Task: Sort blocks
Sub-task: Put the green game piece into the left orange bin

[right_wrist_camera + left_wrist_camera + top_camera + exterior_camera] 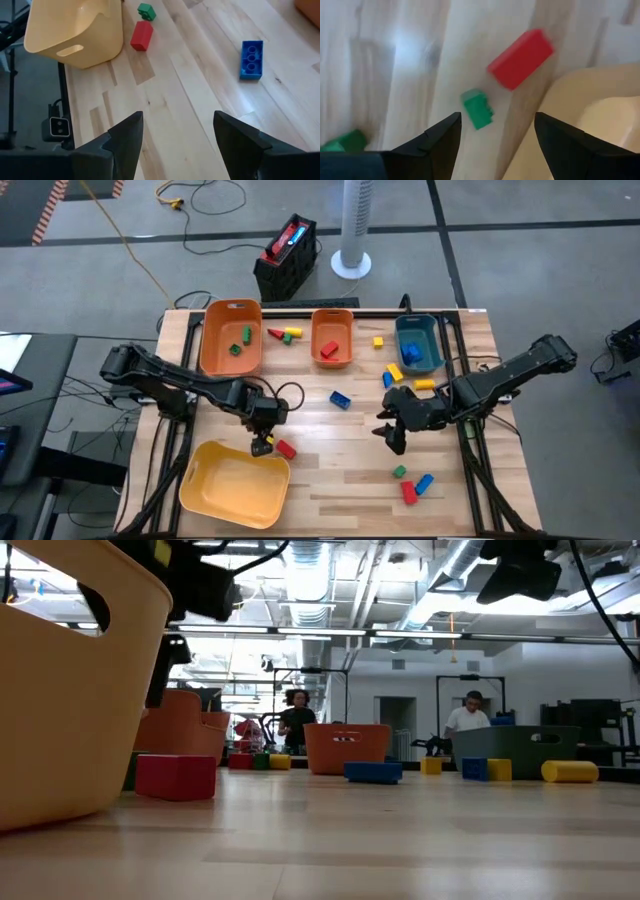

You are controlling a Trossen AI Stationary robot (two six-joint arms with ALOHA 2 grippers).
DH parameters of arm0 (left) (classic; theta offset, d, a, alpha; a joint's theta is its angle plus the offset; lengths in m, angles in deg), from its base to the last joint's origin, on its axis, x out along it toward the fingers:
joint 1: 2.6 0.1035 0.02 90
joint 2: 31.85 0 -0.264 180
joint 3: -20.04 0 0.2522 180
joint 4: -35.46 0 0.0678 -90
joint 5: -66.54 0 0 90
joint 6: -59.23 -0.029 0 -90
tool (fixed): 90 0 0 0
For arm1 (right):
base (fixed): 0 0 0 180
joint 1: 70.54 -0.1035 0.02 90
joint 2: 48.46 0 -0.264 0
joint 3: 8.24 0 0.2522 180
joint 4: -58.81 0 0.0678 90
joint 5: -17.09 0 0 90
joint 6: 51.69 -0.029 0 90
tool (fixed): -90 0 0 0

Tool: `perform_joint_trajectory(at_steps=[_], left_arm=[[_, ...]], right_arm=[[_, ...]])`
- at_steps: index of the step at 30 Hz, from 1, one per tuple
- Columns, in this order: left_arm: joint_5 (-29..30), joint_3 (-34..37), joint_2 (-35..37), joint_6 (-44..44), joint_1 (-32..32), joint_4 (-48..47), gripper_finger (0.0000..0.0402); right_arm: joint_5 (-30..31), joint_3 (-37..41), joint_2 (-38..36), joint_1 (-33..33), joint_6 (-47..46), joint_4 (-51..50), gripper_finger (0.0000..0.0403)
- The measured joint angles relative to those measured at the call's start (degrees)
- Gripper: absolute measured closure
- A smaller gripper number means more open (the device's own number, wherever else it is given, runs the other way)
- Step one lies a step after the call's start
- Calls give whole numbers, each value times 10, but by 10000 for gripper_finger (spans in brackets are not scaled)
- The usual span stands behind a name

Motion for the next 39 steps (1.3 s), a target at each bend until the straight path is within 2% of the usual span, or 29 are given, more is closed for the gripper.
perform_joint_trajectory(at_steps=[5,10,19,26,31,39], left_arm=[[37,27,0,58,-12,19,157],[49,53,0,121,-15,43,156],[58,96,0,152,-16,105,156],[65,98,-3,122,-16,105,156],[45,98,-38,97,-16,113,157],[50,97,-58,99,-15,123,160]], right_arm=[[0,0,0,1,4,0,149],[-1,0,0,1,4,0,149],[-1,0,0,1,4,4,149],[-2,0,0,3,4,10,149],[-2,0,0,10,6,11,149],[-2,0,-11,10,6,9,149]])
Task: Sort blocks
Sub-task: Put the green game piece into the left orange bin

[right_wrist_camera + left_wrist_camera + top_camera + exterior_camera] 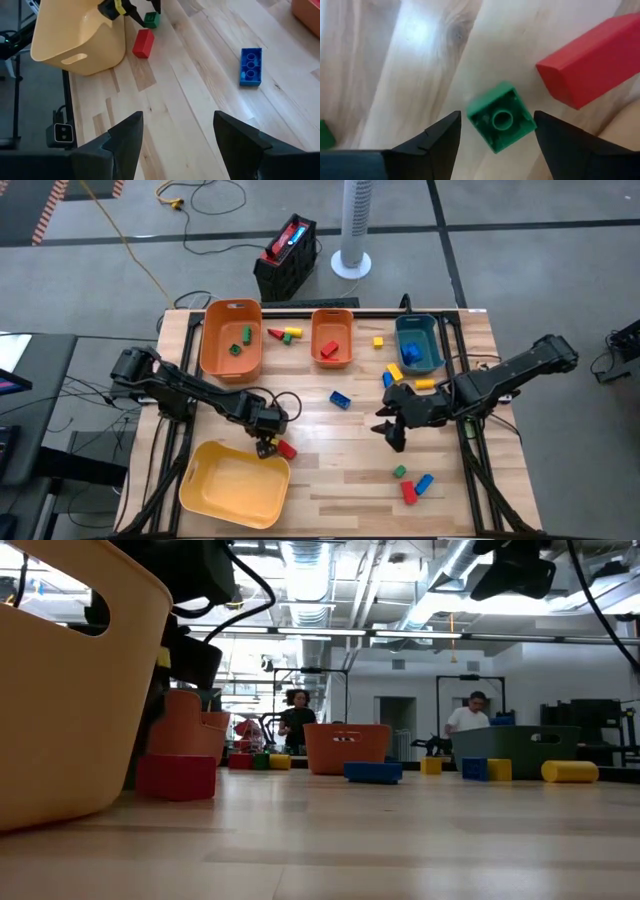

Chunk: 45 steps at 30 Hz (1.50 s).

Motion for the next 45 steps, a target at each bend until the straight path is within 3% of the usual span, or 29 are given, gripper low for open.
perform_joint_trajectory(at_steps=[10,21,30,36,41,45], left_arm=[[33,-1,0,-19,2,17,274],[36,-2,12,-10,27,16,259],[71,-38,87,-34,67,-4,262],[161,-56,188,-6,151,-75,262],[162,-56,258,2,268,-125,262],[150,-56,274,-20,359,-182,262]], right_arm=[[0,0,-22,20,13,-3,149],[0,0,-26,26,17,-6,149],[0,0,-26,26,20,-6,149],[0,0,-26,26,26,-5,149],[0,0,-26,26,27,1,149],[0,0,-26,26,27,6,149]])
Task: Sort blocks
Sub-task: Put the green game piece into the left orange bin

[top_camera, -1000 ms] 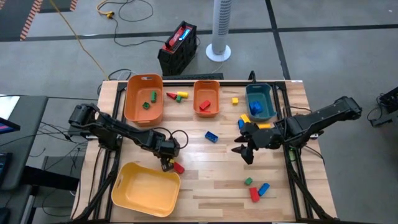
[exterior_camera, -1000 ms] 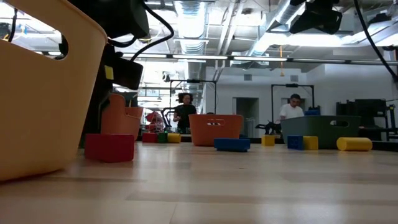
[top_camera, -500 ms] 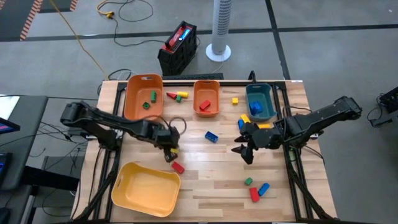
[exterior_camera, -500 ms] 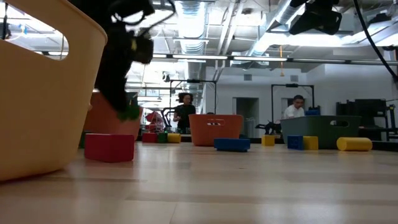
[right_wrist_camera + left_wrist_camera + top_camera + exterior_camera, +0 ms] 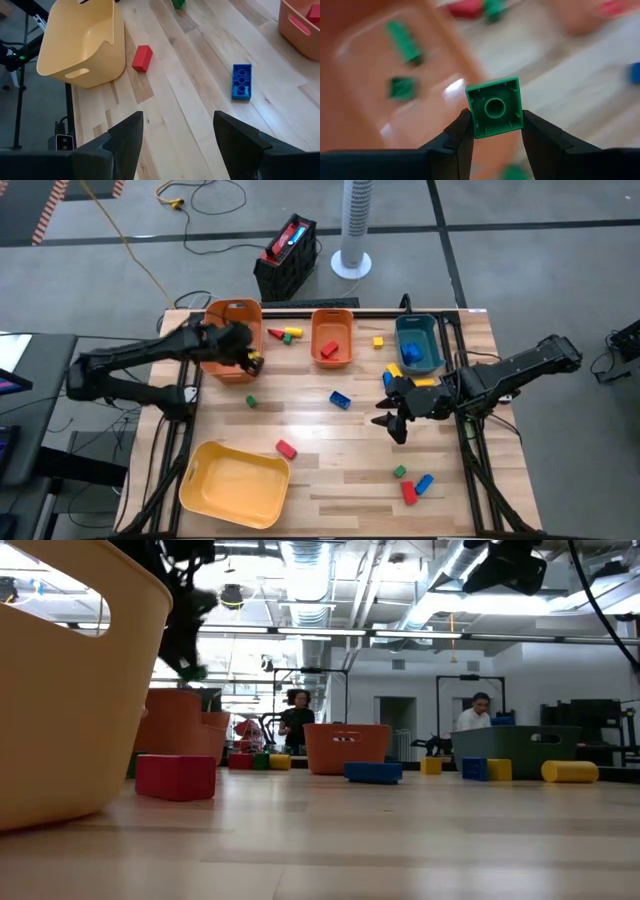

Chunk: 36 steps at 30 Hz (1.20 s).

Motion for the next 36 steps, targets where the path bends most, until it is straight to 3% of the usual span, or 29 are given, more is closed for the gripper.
perform_joint_trajectory(at_steps=[7,15,21,26,30,33,36], left_arm=[[-41,17,-35,-95,132,-47,262],[-47,17,-130,-177,217,-28,262],[-53,17,-172,-191,222,-17,238],[-53,-7,-161,-208,222,-22,195],[-48,-51,-140,-220,222,-31,184],[-107,-96,-125,-258,212,-56,183],[-163,-132,-108,-304,151,-86,184]], right_arm=[[1,0,0,0,-2,13,149],[1,0,0,8,-15,16,149],[1,0,0,8,-27,16,149],[2,0,0,9,-24,16,149],[3,0,0,18,-10,14,149],[2,0,0,26,-1,14,149],[2,0,0,27,8,14,149]])
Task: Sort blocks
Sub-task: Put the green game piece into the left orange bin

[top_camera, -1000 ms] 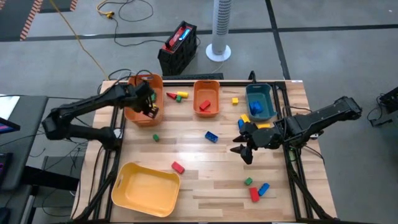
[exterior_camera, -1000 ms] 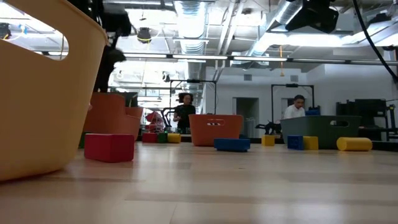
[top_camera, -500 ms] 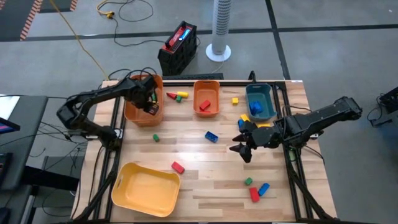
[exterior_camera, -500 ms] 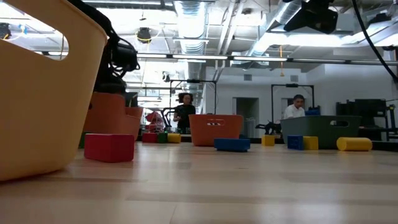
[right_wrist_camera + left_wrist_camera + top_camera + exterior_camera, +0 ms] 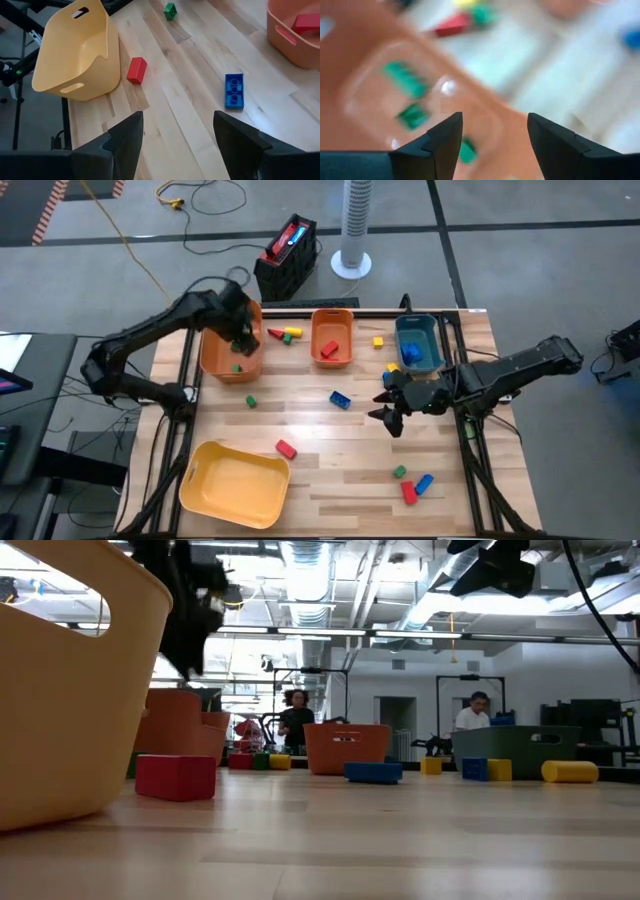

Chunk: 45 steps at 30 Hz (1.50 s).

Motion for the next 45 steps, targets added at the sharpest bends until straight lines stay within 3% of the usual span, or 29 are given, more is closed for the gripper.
perform_joint_trajectory(at_steps=[4,8,13,17,24,29,40,45], left_arm=[[-8,-20,17,-80,-138,-38,190],[3,-21,26,-100,-271,-25,192],[34,-13,7,-94,-357,-24,192],[39,12,-29,-98,-366,-29,192],[113,17,-128,-179,-369,-58,192],[105,17,-173,-226,-368,-71,192],[101,19,-184,-379,-363,-80,192],[111,52,-185,-417,-366,-73,192]], right_arm=[[-1,0,0,0,17,-1,149],[-1,0,0,0,21,-5,149],[-1,0,0,0,34,-2,149],[-1,0,0,0,40,1,149],[-2,0,0,-2,37,1,149],[-2,0,0,-2,32,17,149],[-2,0,0,-2,38,40,149],[-2,0,0,-2,40,40,149]])
